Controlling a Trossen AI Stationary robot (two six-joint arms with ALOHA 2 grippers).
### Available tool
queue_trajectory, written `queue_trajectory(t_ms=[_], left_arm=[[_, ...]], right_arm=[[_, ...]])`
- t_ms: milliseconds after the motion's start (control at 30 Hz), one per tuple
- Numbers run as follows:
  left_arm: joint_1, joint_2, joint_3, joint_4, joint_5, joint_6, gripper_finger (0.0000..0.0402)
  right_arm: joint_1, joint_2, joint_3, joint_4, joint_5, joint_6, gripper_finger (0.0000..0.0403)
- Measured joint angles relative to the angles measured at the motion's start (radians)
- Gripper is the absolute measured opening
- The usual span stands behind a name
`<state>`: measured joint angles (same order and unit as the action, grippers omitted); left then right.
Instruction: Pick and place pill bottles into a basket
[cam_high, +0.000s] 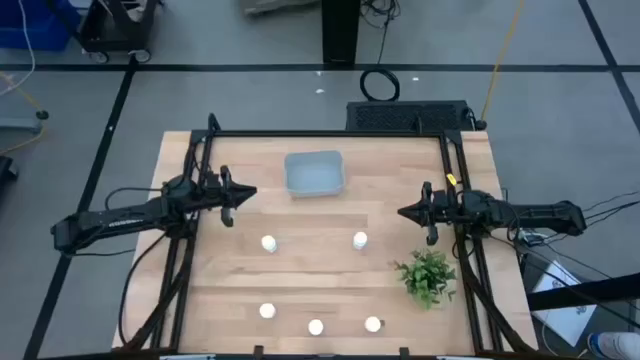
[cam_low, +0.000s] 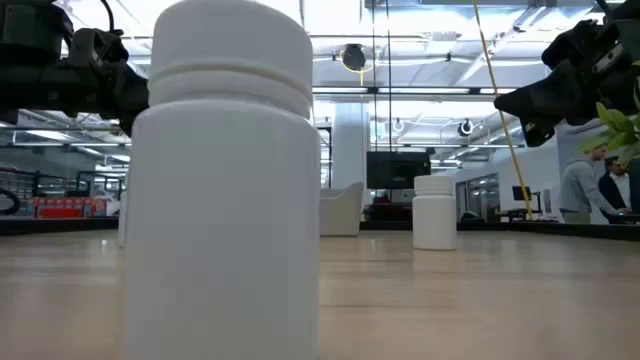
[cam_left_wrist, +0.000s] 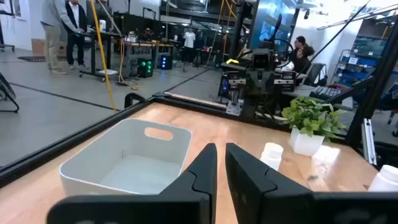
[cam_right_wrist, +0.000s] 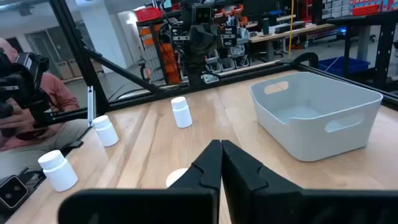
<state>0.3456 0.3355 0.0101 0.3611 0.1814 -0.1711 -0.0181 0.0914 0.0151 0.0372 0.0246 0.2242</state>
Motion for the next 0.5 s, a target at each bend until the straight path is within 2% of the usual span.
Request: queue_trajectory(t_ms=[500], left_arm=[[0.0,0.0,0.0,0.001,0.0,-0.021,0.0042]], right_arm=[[0.0,0.0,0.0,0.002,0.0,0.003,0.0004]])
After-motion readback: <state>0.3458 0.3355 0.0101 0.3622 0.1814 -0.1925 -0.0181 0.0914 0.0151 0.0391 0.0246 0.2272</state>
